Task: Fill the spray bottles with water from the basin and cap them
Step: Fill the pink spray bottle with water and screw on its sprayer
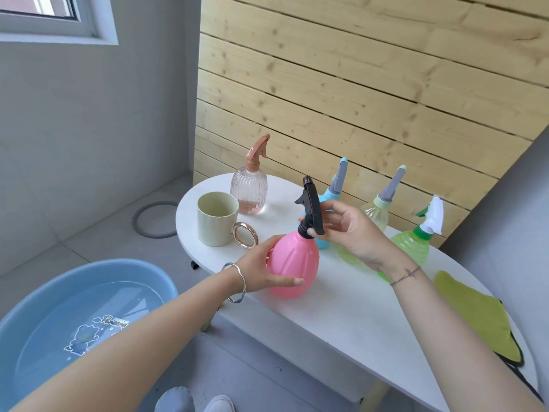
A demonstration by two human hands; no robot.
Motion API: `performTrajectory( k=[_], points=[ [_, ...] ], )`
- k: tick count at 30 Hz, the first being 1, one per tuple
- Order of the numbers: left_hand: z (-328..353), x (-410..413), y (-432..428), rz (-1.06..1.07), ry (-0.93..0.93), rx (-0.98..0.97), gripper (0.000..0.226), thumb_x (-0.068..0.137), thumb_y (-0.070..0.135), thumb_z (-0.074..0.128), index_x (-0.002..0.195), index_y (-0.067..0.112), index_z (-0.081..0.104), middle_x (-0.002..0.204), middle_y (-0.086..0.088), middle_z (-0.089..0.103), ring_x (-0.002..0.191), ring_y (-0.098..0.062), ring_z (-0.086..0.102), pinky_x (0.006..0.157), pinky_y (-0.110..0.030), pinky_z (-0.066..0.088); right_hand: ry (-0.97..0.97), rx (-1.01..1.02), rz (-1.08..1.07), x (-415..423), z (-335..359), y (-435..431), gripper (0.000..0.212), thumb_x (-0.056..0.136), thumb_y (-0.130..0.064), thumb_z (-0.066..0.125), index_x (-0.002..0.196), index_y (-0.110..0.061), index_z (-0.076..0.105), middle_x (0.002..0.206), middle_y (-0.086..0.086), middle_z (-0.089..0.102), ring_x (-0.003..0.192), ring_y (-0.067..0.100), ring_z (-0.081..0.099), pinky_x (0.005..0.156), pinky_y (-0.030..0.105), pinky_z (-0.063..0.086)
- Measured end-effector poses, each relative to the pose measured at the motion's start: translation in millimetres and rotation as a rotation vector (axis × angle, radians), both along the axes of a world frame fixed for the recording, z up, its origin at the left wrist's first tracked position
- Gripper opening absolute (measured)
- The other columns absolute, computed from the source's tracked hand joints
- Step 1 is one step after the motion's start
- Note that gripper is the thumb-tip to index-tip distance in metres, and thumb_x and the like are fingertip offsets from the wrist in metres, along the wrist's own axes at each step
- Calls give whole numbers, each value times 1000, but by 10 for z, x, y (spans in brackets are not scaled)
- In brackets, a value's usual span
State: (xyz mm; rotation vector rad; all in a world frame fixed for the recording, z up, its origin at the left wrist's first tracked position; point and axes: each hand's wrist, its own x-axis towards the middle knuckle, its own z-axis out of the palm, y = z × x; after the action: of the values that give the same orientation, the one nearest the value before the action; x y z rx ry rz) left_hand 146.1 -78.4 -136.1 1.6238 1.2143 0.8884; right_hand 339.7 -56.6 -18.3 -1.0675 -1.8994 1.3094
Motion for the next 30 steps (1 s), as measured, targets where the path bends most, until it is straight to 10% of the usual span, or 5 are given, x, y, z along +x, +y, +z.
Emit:
performTrajectory(
  k=[8, 14, 20, 25, 30],
  points=[
    [-13, -6, -10, 1, 7, 5, 89, 51, 60, 81, 129, 41, 42, 118, 15, 61, 108, -5, 59, 93, -28, 51, 27, -3, -80, -24, -113, -2, 37, 78, -7, 75, 110, 0, 56, 107, 11, 72, 105, 25, 66, 100, 35, 48],
    [-39, 0, -7, 9, 11, 7, 94, 50, 63, 80, 132, 38, 41, 119, 14, 60, 110, -6, 59, 94, -30, 52, 57, 65, -295, -155, -198, -80, 41, 66, -13, 86, 85, -13, 49, 83, 2, 69, 76, 14, 65, 80, 30, 49],
    [-39, 15, -10, 19, 11, 12, 92, 50, 64, 80, 130, 38, 41, 117, 14, 60, 108, -7, 59, 91, -26, 52, -289, 370, -516, -219, -191, -243, 68, 58, -47, 86, 91, -15, 36, 81, -10, 47, 76, 11, 47, 64, 25, 37],
    [-26, 11, -20, 20, 13, 3, 93, 50, 63, 80, 131, 41, 40, 119, 15, 59, 110, -6, 58, 93, -28, 52, -253, 514, -333, -75, 39, -184, 75, 63, -46, 83, 120, -32, 37, 121, -11, 36, 121, 5, 33, 99, 17, 30],
    [-15, 17, -32, 27, 13, -8, 93, 50, 63, 81, 131, 40, 42, 118, 15, 60, 110, -7, 58, 95, -31, 51, -310, 547, -196, -87, 195, -55, 25, 72, -40, 80, 94, -33, 69, 99, -16, 65, 104, 9, 53, 93, 25, 41]
  ],
)
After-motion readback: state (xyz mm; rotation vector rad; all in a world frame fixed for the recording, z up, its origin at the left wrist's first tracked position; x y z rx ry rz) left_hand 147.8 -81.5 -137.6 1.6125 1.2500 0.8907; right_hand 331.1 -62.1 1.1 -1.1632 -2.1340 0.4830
